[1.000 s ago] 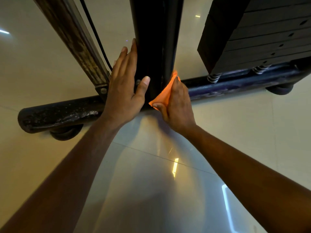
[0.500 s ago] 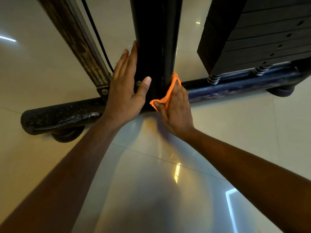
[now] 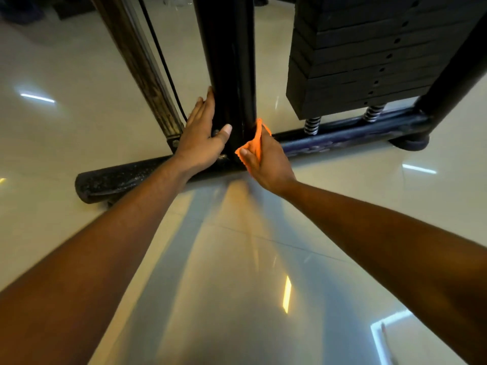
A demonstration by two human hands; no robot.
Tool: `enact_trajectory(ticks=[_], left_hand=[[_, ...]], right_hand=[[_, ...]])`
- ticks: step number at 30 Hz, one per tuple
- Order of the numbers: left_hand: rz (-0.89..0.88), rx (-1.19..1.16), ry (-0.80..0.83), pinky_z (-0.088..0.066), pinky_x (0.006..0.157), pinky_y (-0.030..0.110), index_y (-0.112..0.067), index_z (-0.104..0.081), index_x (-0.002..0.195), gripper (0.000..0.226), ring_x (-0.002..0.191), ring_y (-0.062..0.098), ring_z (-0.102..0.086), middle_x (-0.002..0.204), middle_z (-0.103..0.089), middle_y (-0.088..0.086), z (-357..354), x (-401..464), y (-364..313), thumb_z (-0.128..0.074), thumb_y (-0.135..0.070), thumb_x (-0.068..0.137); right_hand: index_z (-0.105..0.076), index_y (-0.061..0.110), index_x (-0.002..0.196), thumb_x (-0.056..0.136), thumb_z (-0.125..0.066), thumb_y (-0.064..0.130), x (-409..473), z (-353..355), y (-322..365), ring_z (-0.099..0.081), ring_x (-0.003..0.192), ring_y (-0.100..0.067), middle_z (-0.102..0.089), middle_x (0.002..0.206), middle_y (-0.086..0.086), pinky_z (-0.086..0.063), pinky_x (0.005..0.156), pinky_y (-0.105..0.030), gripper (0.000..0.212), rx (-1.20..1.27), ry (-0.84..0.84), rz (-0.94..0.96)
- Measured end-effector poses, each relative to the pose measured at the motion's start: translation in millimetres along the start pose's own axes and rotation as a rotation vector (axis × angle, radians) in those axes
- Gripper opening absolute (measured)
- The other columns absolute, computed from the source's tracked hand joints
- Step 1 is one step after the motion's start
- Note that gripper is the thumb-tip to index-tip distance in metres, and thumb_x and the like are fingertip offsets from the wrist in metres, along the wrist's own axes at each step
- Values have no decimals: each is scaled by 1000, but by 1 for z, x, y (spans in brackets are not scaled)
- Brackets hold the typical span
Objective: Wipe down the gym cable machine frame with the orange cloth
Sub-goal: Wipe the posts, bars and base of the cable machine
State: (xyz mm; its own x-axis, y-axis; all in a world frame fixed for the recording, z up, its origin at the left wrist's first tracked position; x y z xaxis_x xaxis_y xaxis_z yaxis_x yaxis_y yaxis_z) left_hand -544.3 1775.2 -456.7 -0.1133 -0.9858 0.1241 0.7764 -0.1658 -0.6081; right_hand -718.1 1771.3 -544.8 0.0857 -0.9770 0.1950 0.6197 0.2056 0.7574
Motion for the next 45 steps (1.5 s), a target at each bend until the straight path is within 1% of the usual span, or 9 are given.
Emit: enact_trajectory(ticks=[7, 11, 16, 20, 25, 30, 36, 42, 45], left_hand=[[-39, 115, 113, -14, 129, 30, -33, -12, 173, 74, 165, 13, -9, 180, -16, -4, 26, -36, -14, -54, -28, 113], [-89, 130, -60, -37, 117, 31, -25, -43, 162, 56, 148, 19, -43, 161, -47, -1, 34, -75, 12, -59, -18, 109], [18, 136, -115, -45, 114, 38, -19, -54, 148, 42, 138, 22, -51, 146, -55, 4, 22, -89, 67, -60, -16, 107], [26, 159, -126, -47, 114, 48, -22, -55, 146, 42, 136, 24, -52, 143, -56, 4, 17, -82, 99, -61, -17, 105], [-4, 155, -154, -45, 113, 50, -21, -50, 142, 41, 131, 25, -55, 139, -58, 3, 7, -69, 126, -63, -16, 103], [19, 189, -183, -38, 121, 56, -11, -51, 141, 38, 128, 30, -54, 135, -60, 11, -4, -62, 151, -58, -13, 104], [-58, 285, -112, -21, 132, 52, -12, -46, 152, 47, 145, 33, -45, 148, -55, 13, -2, -55, 174, -52, -15, 106], [-74, 255, -125, -18, 132, 51, -14, -46, 155, 49, 152, 31, -40, 153, -54, 8, 2, -55, 183, -51, -15, 106], [-73, 250, -110, -17, 133, 52, -14, -47, 154, 48, 152, 30, -40, 154, -53, 8, 3, -57, 184, -52, -16, 106]], right_hand=[[-55, 23, 154, 109, -60, 28, -37, 22, 13, -71, 119, -28, -74, 132, -6, -56, 106, -43, 46, 26, -116, -70], [-43, 26, 165, 110, -61, 24, -72, 13, 31, -66, 128, -27, -67, 146, -8, -51, 110, -39, 58, -12, -34, 43], [-25, 32, 171, 110, -58, 30, -66, -31, 51, -69, 121, -33, -57, 157, -11, -59, 95, -46, 70, -106, 99, 190], [-13, 27, 174, 113, -49, 51, -51, -86, 46, -28, 161, -42, -16, 180, -13, -45, 120, -61, 74, -257, 158, 257], [-5, 16, 175, 117, -32, 51, -43, -129, 38, 19, 164, -34, 3, 182, -13, 1, 135, -59, 72, -504, 21, 374], [-20, 6, 171, 114, -35, 54, -39, -159, 42, -12, 163, -48, -12, 179, -22, -8, 130, -68, 76, -642, -73, 387], [-24, 19, 173, 115, -45, 49, -29, -134, 3, -24, 162, -36, -21, 179, -11, -15, 132, -52, 68, -727, -73, 620], [-40, 11, 165, 112, -45, 46, -10, -170, 60, -40, 141, -38, -52, 156, -14, -22, 123, -57, 63, -424, -357, 98], [-39, 10, 165, 113, -42, 52, -7, -164, 49, -42, 142, -38, -52, 157, -16, -22, 120, -54, 67, -512, -306, 187]])
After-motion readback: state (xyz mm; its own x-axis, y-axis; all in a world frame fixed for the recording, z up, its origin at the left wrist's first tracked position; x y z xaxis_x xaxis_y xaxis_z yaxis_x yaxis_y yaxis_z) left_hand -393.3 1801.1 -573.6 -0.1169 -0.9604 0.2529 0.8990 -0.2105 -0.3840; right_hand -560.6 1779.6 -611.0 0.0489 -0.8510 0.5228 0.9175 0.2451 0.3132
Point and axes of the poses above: each hand's wrist, its own x-axis towards the middle knuckle, its own z-axis out of the back of the hand, y = z × x, the point moved 7 cm from there along x, towards the middle knuckle
